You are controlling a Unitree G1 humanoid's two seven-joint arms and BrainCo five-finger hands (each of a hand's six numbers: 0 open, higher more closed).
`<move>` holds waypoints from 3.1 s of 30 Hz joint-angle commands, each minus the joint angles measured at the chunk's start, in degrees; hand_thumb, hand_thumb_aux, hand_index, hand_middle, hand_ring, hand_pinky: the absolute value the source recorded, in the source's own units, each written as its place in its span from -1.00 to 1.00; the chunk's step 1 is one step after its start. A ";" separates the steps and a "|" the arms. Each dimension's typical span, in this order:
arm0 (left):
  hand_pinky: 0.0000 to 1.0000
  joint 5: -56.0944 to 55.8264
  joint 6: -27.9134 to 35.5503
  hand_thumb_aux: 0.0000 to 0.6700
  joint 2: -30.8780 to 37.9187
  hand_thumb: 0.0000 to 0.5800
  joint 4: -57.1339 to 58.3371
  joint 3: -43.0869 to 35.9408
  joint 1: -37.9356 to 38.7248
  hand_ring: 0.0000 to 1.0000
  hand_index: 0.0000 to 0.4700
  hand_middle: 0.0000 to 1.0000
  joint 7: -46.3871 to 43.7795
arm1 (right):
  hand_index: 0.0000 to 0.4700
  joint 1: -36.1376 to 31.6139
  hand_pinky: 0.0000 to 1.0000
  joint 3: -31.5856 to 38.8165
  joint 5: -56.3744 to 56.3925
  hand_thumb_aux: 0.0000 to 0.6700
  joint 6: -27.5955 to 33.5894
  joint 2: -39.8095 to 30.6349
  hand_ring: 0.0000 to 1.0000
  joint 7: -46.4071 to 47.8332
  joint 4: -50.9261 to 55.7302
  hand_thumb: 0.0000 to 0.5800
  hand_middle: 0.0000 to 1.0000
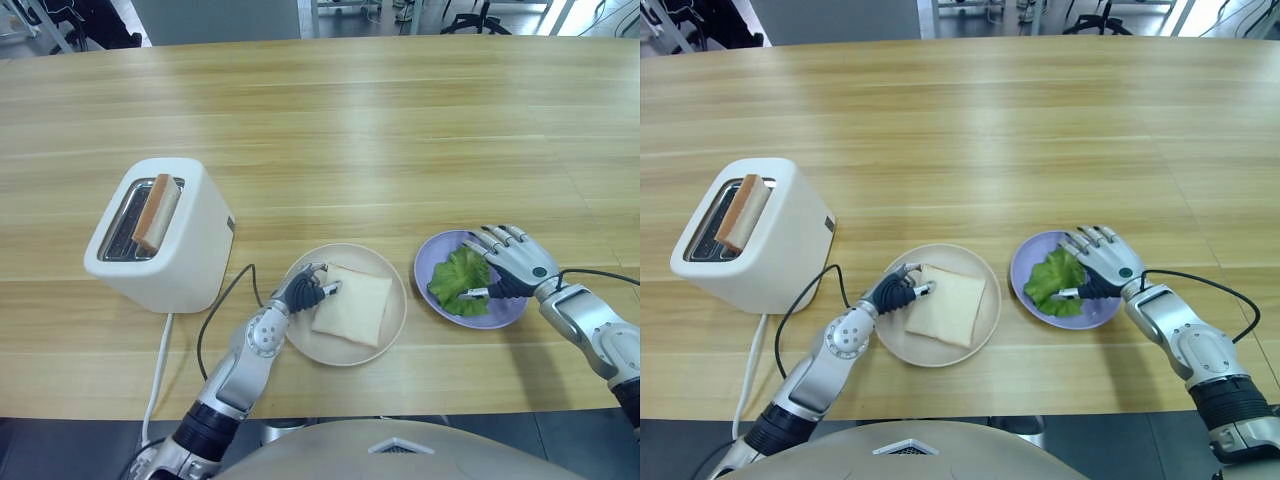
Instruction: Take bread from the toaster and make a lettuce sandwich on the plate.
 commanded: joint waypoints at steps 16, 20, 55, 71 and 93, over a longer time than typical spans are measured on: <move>-1.00 17.39 -1.48 -1.00 1.97 -1.00 -23.61 4.49 5.85 -1.00 -1.00 -1.00 2.68 | 0.96 -1.26 -1.00 2.94 4.64 1.00 -1.99 -1.89 -1.00 -1.76 -0.24 1.00 -1.00; -1.00 17.79 -3.60 -1.00 0.66 -1.00 -27.61 6.74 8.35 -1.00 -1.00 -1.00 4.51 | 0.96 -0.82 -1.00 1.50 6.80 1.00 -2.38 -1.81 -1.00 -3.10 -3.97 1.00 -1.00; -1.00 -15.37 -34.29 -1.00 -12.90 -1.00 -29.24 21.89 33.17 -1.00 -1.00 -1.00 9.01 | 0.96 -15.89 -1.00 22.78 3.14 1.00 -11.43 23.21 -1.00 11.48 -9.69 1.00 -1.00; -1.00 -11.90 -35.44 -1.00 -13.88 -1.00 -28.44 22.42 32.08 -1.00 -1.00 -1.00 10.06 | -1.00 -24.20 -1.00 23.97 0.64 -1.00 -13.91 19.76 -1.00 17.81 -10.50 -1.00 -1.00; -1.00 4.15 -31.17 -1.00 -12.66 -1.00 -38.20 48.92 27.12 -1.00 -1.00 -1.00 18.82 | -1.00 -14.68 -1.00 15.57 10.75 -1.00 -11.65 19.10 -1.00 12.98 -15.98 -1.00 -1.00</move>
